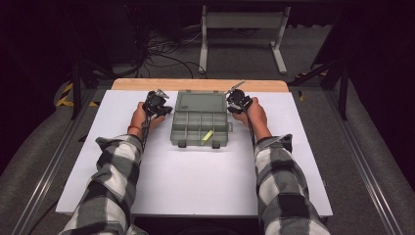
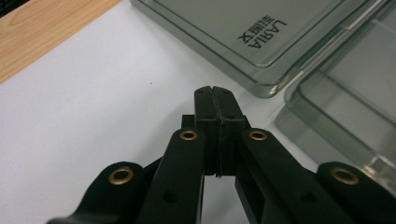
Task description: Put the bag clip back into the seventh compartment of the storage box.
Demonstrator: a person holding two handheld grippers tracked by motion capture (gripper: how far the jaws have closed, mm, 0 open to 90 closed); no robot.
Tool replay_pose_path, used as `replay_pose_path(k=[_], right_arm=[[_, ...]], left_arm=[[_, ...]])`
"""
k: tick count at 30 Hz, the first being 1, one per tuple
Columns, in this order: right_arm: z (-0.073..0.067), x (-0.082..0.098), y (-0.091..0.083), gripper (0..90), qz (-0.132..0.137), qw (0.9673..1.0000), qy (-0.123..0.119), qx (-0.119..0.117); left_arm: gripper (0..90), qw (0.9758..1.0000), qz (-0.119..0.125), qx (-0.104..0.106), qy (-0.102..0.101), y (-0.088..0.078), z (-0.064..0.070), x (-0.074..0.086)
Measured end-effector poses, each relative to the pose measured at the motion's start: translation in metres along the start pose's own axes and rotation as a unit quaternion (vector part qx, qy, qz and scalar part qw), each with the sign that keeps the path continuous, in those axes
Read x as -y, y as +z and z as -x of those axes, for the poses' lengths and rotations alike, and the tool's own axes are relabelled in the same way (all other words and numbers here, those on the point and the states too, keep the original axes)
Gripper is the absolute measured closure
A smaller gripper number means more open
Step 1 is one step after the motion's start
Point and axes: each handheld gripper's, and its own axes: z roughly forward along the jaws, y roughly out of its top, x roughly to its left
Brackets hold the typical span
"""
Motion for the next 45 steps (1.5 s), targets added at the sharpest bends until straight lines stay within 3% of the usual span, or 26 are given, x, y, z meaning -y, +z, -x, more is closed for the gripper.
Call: replay_pose_path(k=[5,9,14,24,29,35,45], right_arm=[[0.002,0.001,0.007,90.0,-0.011,0.9999,-0.013,-0.002],[0.005,0.002,0.009,90.0,0.001,0.9999,-0.014,-0.010],[0.006,0.002,0.010,90.0,0.005,0.9994,-0.030,-0.015],[0.012,0.003,0.012,90.0,0.018,0.9987,-0.034,-0.034],[0.015,0.002,0.014,90.0,0.022,0.9985,-0.030,-0.040],[0.014,-0.003,0.017,90.0,0.018,0.9981,-0.048,-0.034],[0.013,-0.004,0.024,90.0,0.051,0.9981,-0.032,-0.014]], left_arm=[[90.0,0.9999,-0.003,0.000,0.010,0.005,0.001,-0.001],[90.0,0.9999,0.002,0.013,0.002,0.005,-0.002,0.000],[90.0,0.9999,0.000,0.014,0.009,0.008,-0.003,-0.003],[90.0,0.9997,-0.008,0.018,0.017,0.013,-0.004,-0.011],[90.0,0.9994,-0.007,0.030,0.017,0.014,-0.008,-0.012],[90.0,0.9994,-0.004,0.029,0.018,0.016,-0.008,-0.013],[89.9,0.9997,0.023,0.011,0.002,0.023,-0.007,-0.015]])
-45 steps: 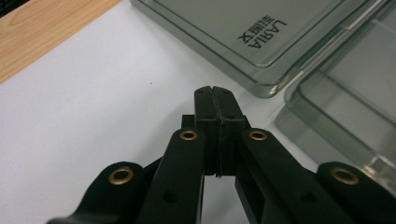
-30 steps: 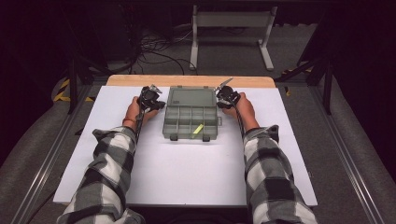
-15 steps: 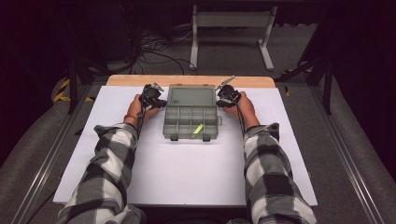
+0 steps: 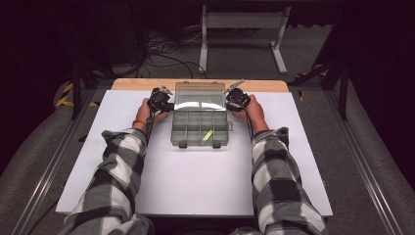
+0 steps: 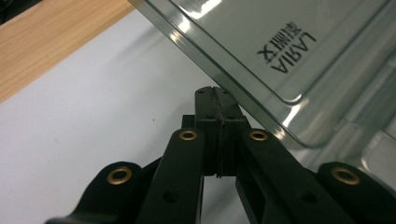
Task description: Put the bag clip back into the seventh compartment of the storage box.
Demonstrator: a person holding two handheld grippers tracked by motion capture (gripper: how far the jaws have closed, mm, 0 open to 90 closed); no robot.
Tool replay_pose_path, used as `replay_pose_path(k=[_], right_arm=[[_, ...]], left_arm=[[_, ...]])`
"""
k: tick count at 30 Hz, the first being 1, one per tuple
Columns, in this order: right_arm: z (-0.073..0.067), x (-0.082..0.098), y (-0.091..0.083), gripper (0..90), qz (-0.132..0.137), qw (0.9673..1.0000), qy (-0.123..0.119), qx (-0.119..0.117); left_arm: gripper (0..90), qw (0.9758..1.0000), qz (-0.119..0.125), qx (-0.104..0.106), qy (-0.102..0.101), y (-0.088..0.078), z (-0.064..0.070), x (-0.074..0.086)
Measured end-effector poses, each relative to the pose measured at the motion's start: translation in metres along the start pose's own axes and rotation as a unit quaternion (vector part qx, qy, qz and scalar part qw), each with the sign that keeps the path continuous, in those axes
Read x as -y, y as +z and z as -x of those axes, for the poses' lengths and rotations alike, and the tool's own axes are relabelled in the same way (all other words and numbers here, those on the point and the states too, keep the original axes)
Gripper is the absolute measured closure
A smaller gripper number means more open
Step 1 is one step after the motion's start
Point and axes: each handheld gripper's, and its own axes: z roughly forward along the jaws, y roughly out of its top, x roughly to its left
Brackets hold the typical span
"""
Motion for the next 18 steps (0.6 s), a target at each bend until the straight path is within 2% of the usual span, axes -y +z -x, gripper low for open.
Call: replay_pose_path(k=[1,2,5,8,11,14,18], right_arm=[[-0.0008,-0.0002,0.0008,90.0,0.003,1.0000,0.003,0.004],[-0.0016,-0.0003,0.0014,90.0,0.006,0.9999,0.007,0.009],[-0.0044,-0.0003,0.0029,90.0,0.015,0.9994,0.020,0.023],[-0.0057,0.0000,0.0033,89.9,0.028,0.9987,0.027,0.034],[-0.0052,-0.0004,0.0025,89.2,0.042,0.9981,0.028,0.037],[-0.0053,-0.0016,0.0019,86.0,0.050,0.9971,0.026,0.050],[-0.0054,-0.0017,0.0008,89.5,0.069,0.9954,0.028,0.060]], left_arm=[[89.8,1.0000,0.000,0.000,0.000,0.0000,0.0000,0.0000],[89.6,0.9999,0.006,-0.015,-0.001,0.0018,0.0025,-0.0001],[89.3,0.9994,0.018,-0.027,-0.008,0.0038,0.0032,0.0008],[87.8,0.9992,0.026,-0.029,-0.015,0.0040,0.0026,0.0015],[87.4,0.9985,0.038,-0.035,-0.017,0.0032,0.0015,0.0017],[87.7,0.9978,0.046,-0.045,-0.017,0.0024,0.0023,-0.0003],[88.6,0.9964,0.061,-0.055,-0.021,0.0009,0.0035,-0.0046]])
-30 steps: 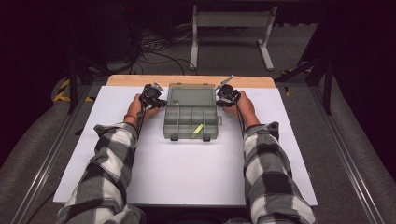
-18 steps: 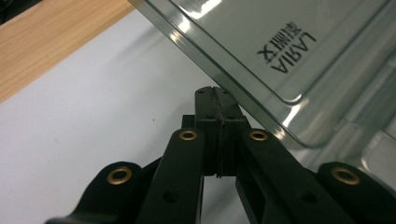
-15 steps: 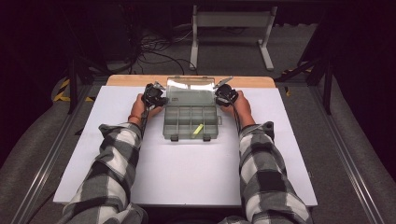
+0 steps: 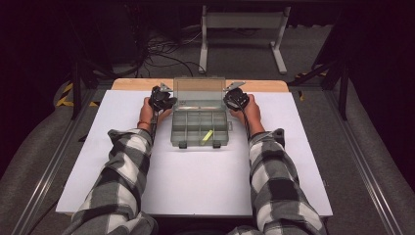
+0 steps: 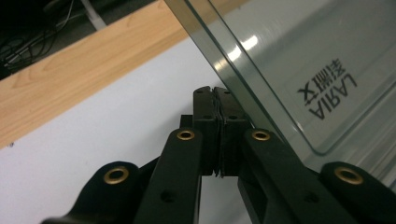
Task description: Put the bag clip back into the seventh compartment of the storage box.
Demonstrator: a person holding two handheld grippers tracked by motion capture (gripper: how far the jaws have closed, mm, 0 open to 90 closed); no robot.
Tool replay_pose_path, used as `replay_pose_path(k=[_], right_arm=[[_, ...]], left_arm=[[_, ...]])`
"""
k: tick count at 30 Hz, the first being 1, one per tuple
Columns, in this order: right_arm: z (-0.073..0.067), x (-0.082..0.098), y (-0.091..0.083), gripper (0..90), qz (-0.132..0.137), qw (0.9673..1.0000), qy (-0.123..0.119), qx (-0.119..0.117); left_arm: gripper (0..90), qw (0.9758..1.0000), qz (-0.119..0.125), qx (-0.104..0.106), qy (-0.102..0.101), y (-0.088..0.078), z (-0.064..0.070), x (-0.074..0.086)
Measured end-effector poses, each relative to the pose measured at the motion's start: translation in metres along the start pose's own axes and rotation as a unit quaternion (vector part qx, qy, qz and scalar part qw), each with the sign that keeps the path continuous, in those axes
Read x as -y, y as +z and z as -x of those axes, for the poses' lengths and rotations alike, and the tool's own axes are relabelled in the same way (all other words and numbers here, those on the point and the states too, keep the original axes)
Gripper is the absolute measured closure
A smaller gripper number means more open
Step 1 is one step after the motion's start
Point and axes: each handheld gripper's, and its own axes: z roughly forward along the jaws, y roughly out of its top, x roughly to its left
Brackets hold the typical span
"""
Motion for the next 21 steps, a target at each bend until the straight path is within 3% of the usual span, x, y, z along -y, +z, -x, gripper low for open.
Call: replay_pose_path(k=[3,10,21], right_arm=[[0.002,-0.001,-0.003,89.9,0.018,0.9998,0.007,0.007],[0.005,-0.007,-0.013,90.0,0.045,0.9988,-0.001,0.019],[0.006,-0.025,-0.039,90.0,0.087,0.9956,-0.007,0.037]], left_arm=[[88.2,1.0000,0.005,0.000,-0.001,-0.001,0.001,-0.002],[87.4,0.9998,0.016,-0.010,0.003,-0.007,0.002,-0.010],[87.0,0.9985,0.050,-0.022,-0.002,-0.030,0.004,-0.025]])
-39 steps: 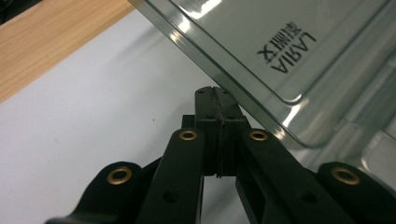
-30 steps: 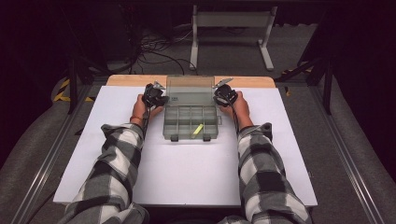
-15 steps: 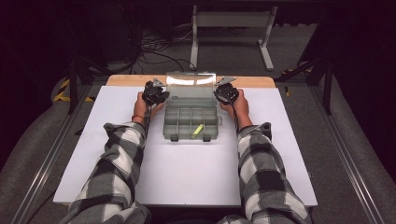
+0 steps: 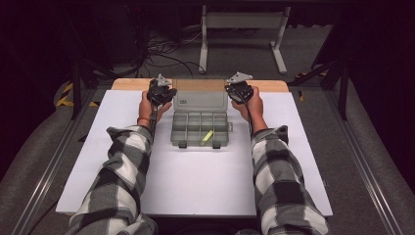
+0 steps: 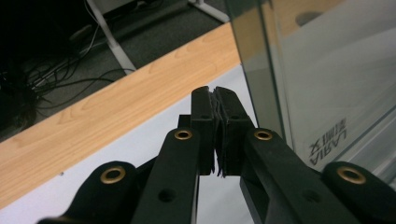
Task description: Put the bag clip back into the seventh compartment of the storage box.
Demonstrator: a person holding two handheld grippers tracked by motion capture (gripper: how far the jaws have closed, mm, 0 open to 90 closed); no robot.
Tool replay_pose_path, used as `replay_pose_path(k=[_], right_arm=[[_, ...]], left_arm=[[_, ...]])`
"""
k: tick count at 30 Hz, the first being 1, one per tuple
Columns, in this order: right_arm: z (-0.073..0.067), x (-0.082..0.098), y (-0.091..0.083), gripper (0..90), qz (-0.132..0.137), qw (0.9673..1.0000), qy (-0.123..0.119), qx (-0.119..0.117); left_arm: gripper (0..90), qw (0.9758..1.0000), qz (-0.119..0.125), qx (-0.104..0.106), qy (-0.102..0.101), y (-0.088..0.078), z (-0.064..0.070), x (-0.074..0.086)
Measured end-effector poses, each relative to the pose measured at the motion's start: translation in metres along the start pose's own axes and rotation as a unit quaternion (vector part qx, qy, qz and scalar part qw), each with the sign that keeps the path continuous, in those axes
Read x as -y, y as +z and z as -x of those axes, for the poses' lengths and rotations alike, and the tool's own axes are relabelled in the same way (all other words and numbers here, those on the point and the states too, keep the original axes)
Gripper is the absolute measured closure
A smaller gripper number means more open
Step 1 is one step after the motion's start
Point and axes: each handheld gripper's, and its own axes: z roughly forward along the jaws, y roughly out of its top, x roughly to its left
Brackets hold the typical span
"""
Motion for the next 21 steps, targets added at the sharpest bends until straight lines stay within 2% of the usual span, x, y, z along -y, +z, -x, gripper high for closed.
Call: replay_pose_path(k=[4,5,6,10,12,21], right_arm=[[0.000,-0.006,-0.009,90.0,0.007,1.0000,0.003,0.002],[0.000,-0.008,-0.012,90.0,0.008,0.9999,0.006,0.004],[0.000,-0.009,-0.014,90.0,0.010,0.9999,0.010,0.005],[-0.003,-0.015,-0.025,90.0,0.020,0.9992,0.033,0.003],[-0.004,-0.017,-0.031,90.0,0.021,0.9992,0.033,0.006],[-0.011,-0.017,-0.042,90.0,0.023,0.9989,0.039,0.005]], left_arm=[[87.8,0.9999,0.012,-0.005,-0.010,-0.010,0.003,-0.008],[88.0,0.9999,0.010,-0.008,-0.005,-0.012,0.003,-0.009],[87.9,0.9999,0.008,-0.012,-0.001,-0.015,0.005,-0.011],[87.1,0.9997,0.015,-0.015,-0.010,-0.028,0.007,-0.018],[87.6,0.9996,0.019,-0.017,-0.012,-0.033,0.009,-0.020],[90.0,0.9996,0.020,-0.020,0.001,-0.048,0.016,-0.024]])
